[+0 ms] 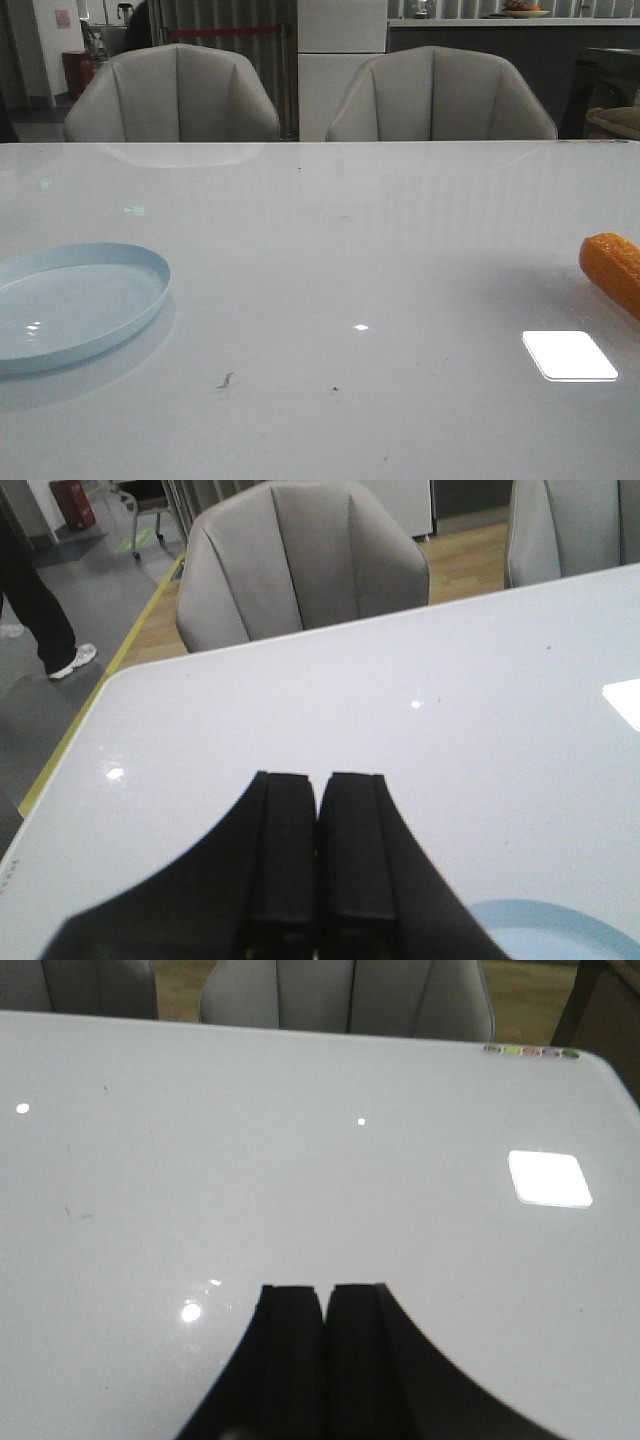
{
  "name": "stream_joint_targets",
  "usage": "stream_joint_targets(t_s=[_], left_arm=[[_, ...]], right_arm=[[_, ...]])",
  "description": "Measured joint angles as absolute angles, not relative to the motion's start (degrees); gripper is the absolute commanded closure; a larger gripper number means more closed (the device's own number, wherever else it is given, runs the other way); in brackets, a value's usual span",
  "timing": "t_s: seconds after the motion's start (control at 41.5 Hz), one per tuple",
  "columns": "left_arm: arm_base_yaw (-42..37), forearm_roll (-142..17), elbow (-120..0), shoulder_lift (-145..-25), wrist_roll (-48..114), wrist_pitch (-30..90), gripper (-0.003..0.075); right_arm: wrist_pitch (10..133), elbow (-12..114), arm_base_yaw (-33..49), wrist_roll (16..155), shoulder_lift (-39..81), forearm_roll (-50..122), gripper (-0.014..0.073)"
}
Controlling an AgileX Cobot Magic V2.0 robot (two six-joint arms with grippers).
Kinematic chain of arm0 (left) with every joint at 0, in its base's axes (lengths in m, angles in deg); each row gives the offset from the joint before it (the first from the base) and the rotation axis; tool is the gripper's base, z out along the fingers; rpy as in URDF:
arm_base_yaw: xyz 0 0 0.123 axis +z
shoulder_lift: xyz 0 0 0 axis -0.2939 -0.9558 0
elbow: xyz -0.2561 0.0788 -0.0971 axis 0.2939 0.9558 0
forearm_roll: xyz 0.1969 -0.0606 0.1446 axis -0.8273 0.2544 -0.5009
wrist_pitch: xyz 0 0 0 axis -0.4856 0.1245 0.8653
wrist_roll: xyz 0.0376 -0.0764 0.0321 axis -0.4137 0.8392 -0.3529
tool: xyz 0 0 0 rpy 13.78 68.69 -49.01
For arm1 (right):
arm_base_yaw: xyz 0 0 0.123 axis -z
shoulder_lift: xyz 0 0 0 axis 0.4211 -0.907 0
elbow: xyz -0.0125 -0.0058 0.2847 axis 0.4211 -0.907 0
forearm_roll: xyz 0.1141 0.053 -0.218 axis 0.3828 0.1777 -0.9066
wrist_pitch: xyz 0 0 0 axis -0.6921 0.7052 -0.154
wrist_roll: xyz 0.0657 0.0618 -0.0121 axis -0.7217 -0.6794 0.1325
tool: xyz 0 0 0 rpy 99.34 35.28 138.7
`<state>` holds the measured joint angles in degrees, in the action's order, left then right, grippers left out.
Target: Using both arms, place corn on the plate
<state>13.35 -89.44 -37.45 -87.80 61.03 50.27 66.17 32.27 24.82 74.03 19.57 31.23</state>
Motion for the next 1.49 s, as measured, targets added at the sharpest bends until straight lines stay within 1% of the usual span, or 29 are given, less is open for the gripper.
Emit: stream_joint_targets(t_s=[0.193,0.241,0.289,0.337,0.361,0.386,0.434,0.482,0.506,0.554,0.675,0.795,0.892,1.036,1.181,1.301,1.494], left_arm=[[13.35,-89.33,-37.45,-90.4,61.03,50.17,0.0631],[13.35,-89.33,-37.45,-90.63,61.03,50.19,0.0617],[13.35,-89.22,-37.45,-90.6,61.03,50.19,0.0583],[13.35,-88.64,-37.45,-90.65,61.03,50.19,0.0538],[13.35,-88.64,-37.45,-90.65,61.03,50.19,0.0501],[13.35,-87.57,-37.45,-90.65,61.03,50.19,0.047],[13.35,-86.37,-37.45,-90.75,61.03,50.19,0.0376],[13.35,-85.1,-37.45,-90.8,61.03,50.19,0.031],[13.35,-84.56,-37.45,-90.89,61.03,50.19,0.0268],[13.35,-83.85,-37.45,-91.27,61.03,50.19,0.0238],[13.35,-82.78,-37.45,-91.38,61.03,50.19,0.0233],[13.35,-81.07,-37.55,-91.38,61.03,47.2,0.0232],[13.46,-79.98,-38.31,-91.72,61.03,42.36,0.0227],[14.8,-78.31,-42.49,-95.0,61.03,32.91,0.0221],[17.27,-77.26,-52.06,-103.96,61.03,18.28,0.0222],[17.82,-77.26,-60.23,-112.02,61.03,8.24,0.0222],[17.94,-77.18,-70.25,-123.23,61.03,-1.31,0.0222]], right_arm=[[66.96,32.27,24.82,74.03,16.9,31.23,0.0532],[67.31,32.27,24.82,74.03,16.53,31.23,0.0512],[67.68,32.27,24.82,74.03,16.42,31.23,0.046],[68.24,32.27,24.82,74.03,16.18,31.23,0.038],[68.45,32.27,24.82,73.93,16.19,31.23,0.0339],[68.96,32.27,24.82,73.94,16.19,31.23,0.028],[69.54,32.27,24.82,73.94,16.19,31.23,0.018],[69.8,32.27,24.82,73.94,16.19,31.23,0.0102],[69.94,32.27,24.82,73.94,16.19,31.23,0.0072],[70.04,32.27,24.82,73.94,16.19,31.23,0.0043],[70.01,32.27,24.82,73.94,16.19,31.23,0.0041],[70.07,32.36,24.82,73.94,16.19,31.37,0.0041],[70.36,32.36,24.82,73.94,16.19,31.36,0.0041],[72.11,32.36,24.82,73.94,16.19,32.02,0.0041],[74.43,32.36,24.82,73.94,16.19,32.81,0.0041],[75.64,32.36,24.82,73.94,16.19,32.91,0.0041],[77.03,32.36,24.82,73.94,16.19,32.91,0.0041]])
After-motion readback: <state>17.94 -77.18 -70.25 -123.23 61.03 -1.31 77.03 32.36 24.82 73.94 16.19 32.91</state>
